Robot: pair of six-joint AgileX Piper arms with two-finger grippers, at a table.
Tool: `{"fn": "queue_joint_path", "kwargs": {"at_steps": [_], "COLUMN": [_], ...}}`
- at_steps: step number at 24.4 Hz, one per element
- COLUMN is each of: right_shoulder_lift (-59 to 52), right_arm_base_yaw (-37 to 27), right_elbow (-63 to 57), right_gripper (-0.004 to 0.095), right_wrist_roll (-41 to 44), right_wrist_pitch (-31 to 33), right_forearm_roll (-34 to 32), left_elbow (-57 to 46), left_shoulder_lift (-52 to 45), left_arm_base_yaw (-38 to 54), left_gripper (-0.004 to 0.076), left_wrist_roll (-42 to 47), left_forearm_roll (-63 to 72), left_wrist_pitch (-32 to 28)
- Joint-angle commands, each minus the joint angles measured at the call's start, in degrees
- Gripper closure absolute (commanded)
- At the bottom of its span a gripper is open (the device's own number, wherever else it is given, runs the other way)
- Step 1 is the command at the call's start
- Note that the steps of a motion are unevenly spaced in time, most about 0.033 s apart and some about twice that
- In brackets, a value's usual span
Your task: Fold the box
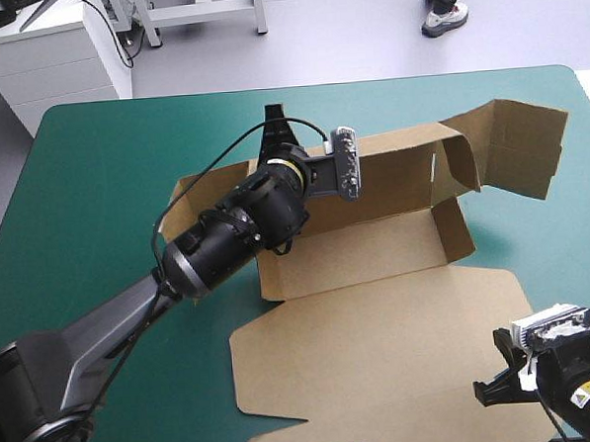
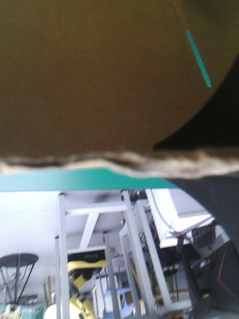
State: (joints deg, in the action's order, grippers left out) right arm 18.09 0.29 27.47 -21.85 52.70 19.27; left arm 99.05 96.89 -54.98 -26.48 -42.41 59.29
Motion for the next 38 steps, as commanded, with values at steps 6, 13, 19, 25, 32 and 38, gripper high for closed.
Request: {"fn": "queue_joint_path", "kwargs": {"at_steps": [6, 13, 19, 25, 32, 38], "right_shoulder_lift": [0.5, 0.5, 0.5, 0.5, 0.5, 2.4], "right_arm_base_yaw": [0.2, 0.2, 0.2, 0.2, 0.2, 0.2], "right_elbow": [1.5, 1.5, 1.5, 1.5, 1.6, 7.6], "right_gripper": [0.0927, 0.0927, 0.0927, 0.0927, 0.0927, 0.0925], "right_wrist_roll": [-0.1, 1.1, 1.2, 1.2, 1.6, 1.6], "right_wrist_pitch": [-3.5, -3.5, -3.5, -3.9, -4.8, -6.3], "right_forearm_roll": [2.2, 2.7, 4.7, 5.6, 8.7, 7.4], "left_elbow": [-7.7, -15.6, -21.5, -25.3, -30.4, -32.6], "left_shoulder_lift": [-3.2, -7.4, -9.7, -10.0, -10.0, -10.0], "left_arm_base_yaw": [-4.1, -4.1, -4.1, -4.5, -4.5, -3.3], "left_gripper": [0.0731, 0.0731, 0.0731, 0.0731, 0.0731, 0.0731], "left_wrist_roll": [8.2, 16.7, 17.0, 25.6, 31.8, 37.8], "left_forearm_roll": [-13.6, -21.2, -24.6, -31.7, -41.8, -43.9], "left_wrist_pitch": [-8.9, -13.4, -14.6, -16.4, -17.3, -16.2]}}
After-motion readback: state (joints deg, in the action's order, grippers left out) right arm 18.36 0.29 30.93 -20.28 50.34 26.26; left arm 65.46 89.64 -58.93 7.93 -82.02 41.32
